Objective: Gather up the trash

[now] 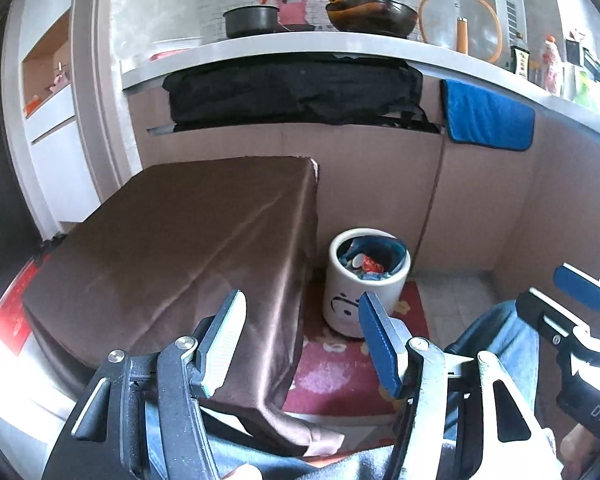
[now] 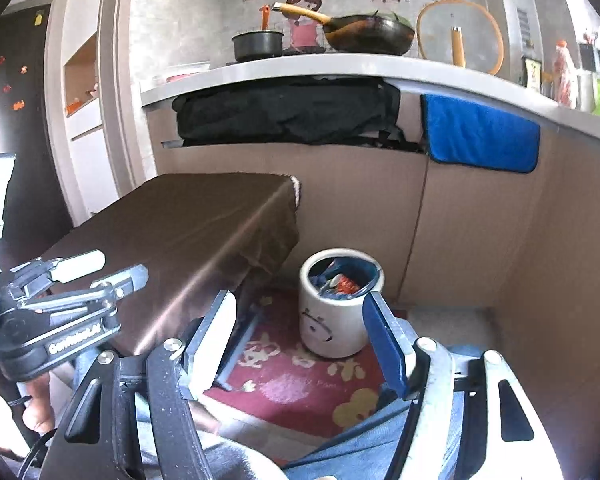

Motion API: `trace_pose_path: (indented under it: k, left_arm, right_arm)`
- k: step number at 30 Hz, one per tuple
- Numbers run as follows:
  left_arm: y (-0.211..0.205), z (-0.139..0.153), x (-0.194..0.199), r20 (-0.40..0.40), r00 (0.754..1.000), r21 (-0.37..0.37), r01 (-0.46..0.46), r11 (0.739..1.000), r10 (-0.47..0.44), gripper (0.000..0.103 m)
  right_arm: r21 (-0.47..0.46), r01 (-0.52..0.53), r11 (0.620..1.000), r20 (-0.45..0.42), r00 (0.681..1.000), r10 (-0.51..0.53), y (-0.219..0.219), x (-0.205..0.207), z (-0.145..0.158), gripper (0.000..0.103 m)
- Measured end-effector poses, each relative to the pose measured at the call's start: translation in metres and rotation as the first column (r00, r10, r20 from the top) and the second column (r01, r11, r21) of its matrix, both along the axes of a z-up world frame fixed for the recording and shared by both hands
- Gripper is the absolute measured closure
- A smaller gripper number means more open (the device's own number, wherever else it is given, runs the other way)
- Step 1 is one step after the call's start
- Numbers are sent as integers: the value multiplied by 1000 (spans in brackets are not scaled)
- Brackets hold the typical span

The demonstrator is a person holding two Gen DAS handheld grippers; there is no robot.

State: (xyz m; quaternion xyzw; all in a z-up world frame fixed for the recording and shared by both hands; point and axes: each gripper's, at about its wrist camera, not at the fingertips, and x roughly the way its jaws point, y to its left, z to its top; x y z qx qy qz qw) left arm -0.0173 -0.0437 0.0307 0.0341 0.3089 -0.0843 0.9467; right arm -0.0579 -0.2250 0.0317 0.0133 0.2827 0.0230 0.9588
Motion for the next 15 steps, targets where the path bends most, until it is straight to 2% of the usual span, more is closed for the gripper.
trace_pose_path:
  k: [15]
  left_arm:
    - [4,1,4,-26,1000,4,-4,1000,4,43]
  right_arm:
    - [17,-13,1000,-15,1000,13,1,-1,1,40]
